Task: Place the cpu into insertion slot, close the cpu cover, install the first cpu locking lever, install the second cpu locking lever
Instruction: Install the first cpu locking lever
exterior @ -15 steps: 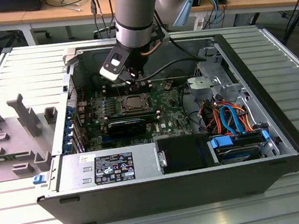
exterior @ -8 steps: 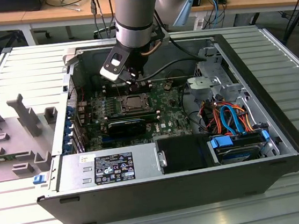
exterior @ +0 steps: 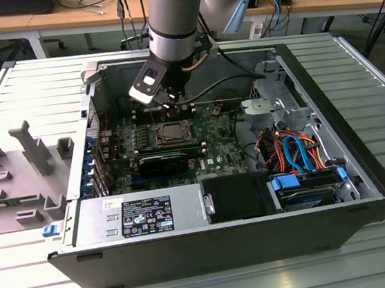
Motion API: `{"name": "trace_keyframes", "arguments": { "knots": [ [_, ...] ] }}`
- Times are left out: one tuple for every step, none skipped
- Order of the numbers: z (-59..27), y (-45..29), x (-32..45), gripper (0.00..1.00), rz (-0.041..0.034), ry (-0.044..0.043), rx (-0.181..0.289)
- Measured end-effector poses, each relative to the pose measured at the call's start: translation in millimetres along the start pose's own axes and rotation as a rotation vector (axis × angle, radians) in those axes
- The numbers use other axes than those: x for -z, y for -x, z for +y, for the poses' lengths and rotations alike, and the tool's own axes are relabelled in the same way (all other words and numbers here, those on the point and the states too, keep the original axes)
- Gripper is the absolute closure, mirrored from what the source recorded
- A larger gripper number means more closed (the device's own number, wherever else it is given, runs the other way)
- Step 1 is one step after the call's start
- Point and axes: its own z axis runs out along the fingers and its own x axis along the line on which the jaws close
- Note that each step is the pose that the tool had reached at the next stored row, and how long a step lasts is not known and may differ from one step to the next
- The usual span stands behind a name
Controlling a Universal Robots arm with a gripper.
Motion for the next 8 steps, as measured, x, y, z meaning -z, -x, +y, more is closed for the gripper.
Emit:
{"name": "trace_keyframes", "arguments": {
  "knots": [
    [0.0, 0.0, 0.0, 0.89, -0.0001, -0.0002, 0.001],
    [0.0, 0.0, 0.0, 0.89, -0.0001, -0.0003, 0.002],
    [0.0, 0.0, 0.0, 0.89, -0.0001, -0.0004, 0.003],
    [0.0, 0.0, 0.0, 0.89, -0.0001, -0.0006, 0.004],
    [0.0, 0.0, 0.0, 0.89, -0.0002, -0.0007, 0.005],
    [0.0, 0.0, 0.0, 0.89, -0.0002, -0.0008, 0.006],
    [0.0, 0.0, 0.0, 0.89, -0.0003, -0.0011, 0.008],
    [0.0, 0.0, 0.0, 0.89, -0.0004, -0.0013, 0.009]
  ]
}}
